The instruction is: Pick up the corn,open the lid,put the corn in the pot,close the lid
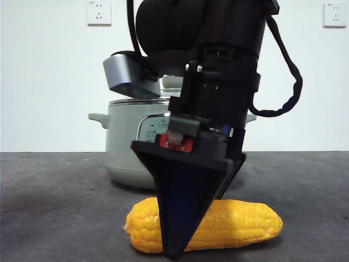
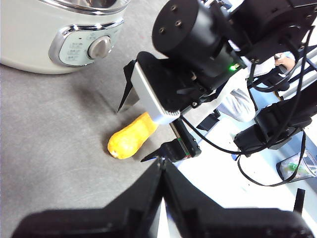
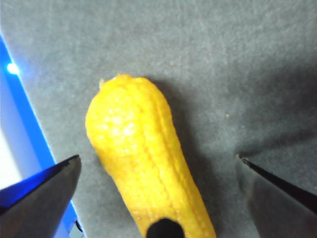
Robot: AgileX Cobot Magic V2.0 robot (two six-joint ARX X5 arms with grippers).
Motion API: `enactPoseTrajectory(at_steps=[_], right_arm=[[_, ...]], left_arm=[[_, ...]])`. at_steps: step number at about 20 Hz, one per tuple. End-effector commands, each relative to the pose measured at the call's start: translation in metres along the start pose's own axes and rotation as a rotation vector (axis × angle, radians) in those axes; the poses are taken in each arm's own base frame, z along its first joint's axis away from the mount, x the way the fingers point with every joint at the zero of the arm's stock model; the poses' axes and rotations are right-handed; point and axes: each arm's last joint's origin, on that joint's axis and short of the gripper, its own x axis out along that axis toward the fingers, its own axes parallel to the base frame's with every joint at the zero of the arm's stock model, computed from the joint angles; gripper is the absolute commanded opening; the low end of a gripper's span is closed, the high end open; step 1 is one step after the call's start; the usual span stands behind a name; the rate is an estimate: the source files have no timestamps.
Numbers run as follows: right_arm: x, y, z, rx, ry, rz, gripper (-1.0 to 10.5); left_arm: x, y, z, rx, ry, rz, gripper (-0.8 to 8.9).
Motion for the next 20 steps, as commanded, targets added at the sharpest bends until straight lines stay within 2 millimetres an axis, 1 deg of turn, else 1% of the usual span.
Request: enactPoseTrajectory(at_steps=[1,3,7,9,11,13,15,17,19,20], right_arm=[[0.002,0.0,0.001,0.003,0.005,-0.001,3.6],[0.004,0.0,0.0,0.004,0.015,0.002,2.3],[0.013,-0.001,-0.001,0.028,0.056,0.016,-0.2],[0.014,-0.001,-0.001,0.061,0.058,0.015,-0.2],[0.007,0.0,-0.001,0.114,0.047,0.01,-0.2],[-0.01,0.002,-0.003,0.149,0.036,0.007,-0.2],[-0.034,0.006,-0.008,0.2,0.024,0.003,-0.2],[-0.063,0.012,-0.016,0.266,-0.005,-0.005,-0.2],[-0.092,0.019,-0.028,0.319,-0.064,-0.03,-0.2],[-0.108,0.023,-0.036,0.347,-0.106,-0.052,-0.1]], left_arm=[[-0.001,-0.001,0.0,0.019,-0.002,-0.008,-0.04],[-0.001,-0.001,0.0,0.028,-0.002,-0.008,-0.04],[-0.001,-0.001,0.0,0.03,-0.002,-0.009,-0.03],[-0.001,-0.001,0.001,0.029,-0.002,-0.009,-0.04],[0.0,-0.001,0.001,0.028,-0.002,-0.008,-0.04],[0.001,0.001,0.002,0.013,0.008,-0.008,-0.05],[0.004,0.003,0.008,-0.008,0.028,-0.006,-0.05],[0.009,0.007,0.02,-0.027,0.055,-0.004,-0.05],[0.016,0.01,0.038,-0.035,0.09,-0.01,-0.05],[0.021,0.012,0.05,-0.026,0.11,-0.01,-0.05]])
